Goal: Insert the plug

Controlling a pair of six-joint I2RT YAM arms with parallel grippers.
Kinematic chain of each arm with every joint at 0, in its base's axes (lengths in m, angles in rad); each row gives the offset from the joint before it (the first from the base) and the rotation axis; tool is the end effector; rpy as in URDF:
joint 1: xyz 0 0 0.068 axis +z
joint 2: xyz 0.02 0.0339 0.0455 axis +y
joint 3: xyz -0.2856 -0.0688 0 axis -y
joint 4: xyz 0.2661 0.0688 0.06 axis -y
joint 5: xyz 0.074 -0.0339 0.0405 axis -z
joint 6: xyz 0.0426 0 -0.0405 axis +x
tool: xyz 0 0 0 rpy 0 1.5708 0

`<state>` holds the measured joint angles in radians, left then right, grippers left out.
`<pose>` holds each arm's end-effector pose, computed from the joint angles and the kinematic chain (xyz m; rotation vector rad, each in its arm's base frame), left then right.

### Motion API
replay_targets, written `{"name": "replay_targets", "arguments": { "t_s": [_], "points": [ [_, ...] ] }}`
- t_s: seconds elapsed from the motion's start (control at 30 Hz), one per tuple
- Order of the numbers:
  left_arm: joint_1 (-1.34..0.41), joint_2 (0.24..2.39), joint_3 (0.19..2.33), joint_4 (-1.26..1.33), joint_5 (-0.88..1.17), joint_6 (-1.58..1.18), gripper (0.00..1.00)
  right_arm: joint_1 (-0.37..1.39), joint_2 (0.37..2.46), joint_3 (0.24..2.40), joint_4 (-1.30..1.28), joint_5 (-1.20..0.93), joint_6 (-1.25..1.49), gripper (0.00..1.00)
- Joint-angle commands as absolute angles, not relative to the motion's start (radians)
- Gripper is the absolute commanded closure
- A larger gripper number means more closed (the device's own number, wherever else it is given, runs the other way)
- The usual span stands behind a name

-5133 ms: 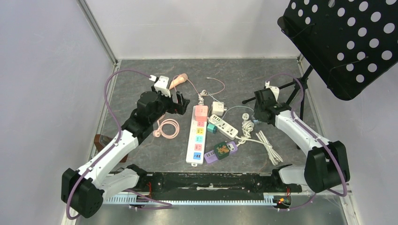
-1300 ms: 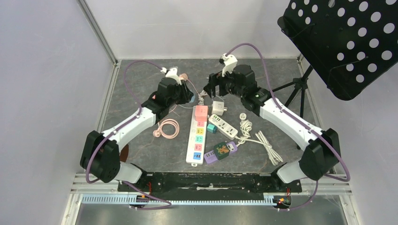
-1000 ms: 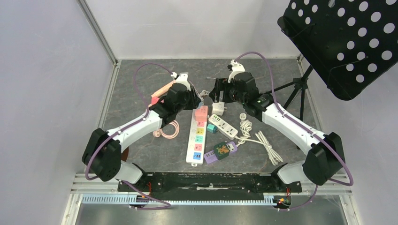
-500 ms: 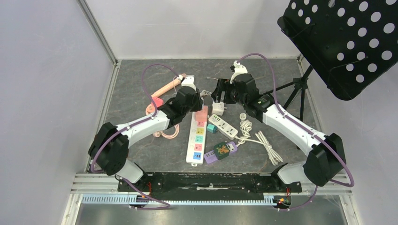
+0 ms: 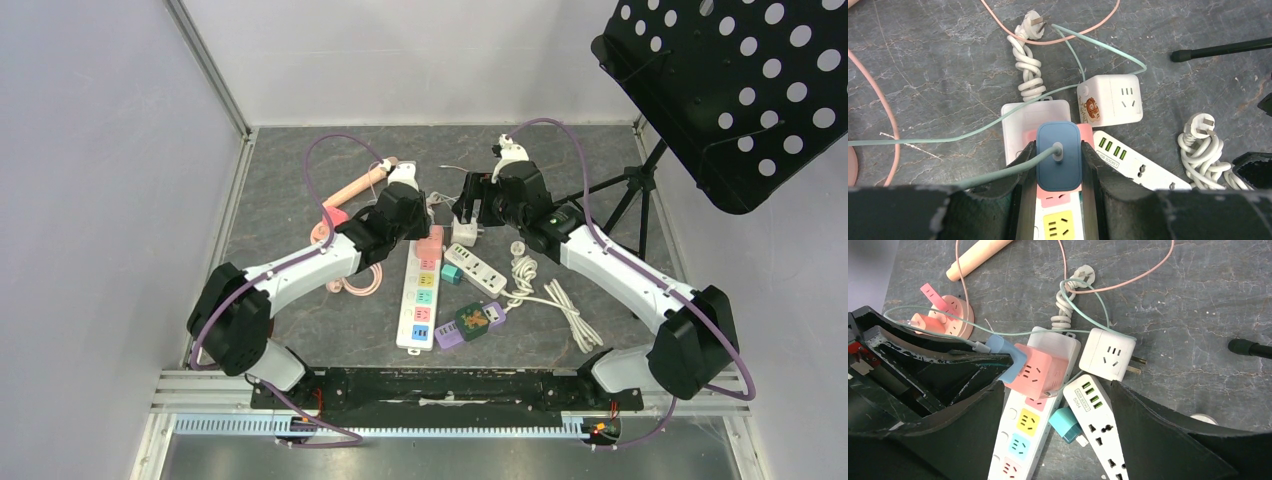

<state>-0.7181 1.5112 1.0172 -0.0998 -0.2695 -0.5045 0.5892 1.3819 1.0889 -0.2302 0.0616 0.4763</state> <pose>0.2794 -0.2290 0.2609 0.0757 2.1689 -0.4199 0.2836 0.1864 0.3164 -0.0829 2.1444 0.5725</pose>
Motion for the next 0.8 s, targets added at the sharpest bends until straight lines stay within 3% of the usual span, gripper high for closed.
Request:
{"name": "replay_targets", "arguments": {
  "t_s": [0.0, 0.77],
  "points": [
    [-0.729, 1.533, 1.056, -0.155, -0.259, -0.487, 0.98, 0.591, 1.363, 1.088, -0.218, 0.079, 0.479, 0.21],
    [-0.819, 1.574, 1.008, -0.151, -0.508, -0.457, 0.98, 0.590, 1.381, 1.081, -0.231, 0.102, 0.478, 0.21]
  ]
}}
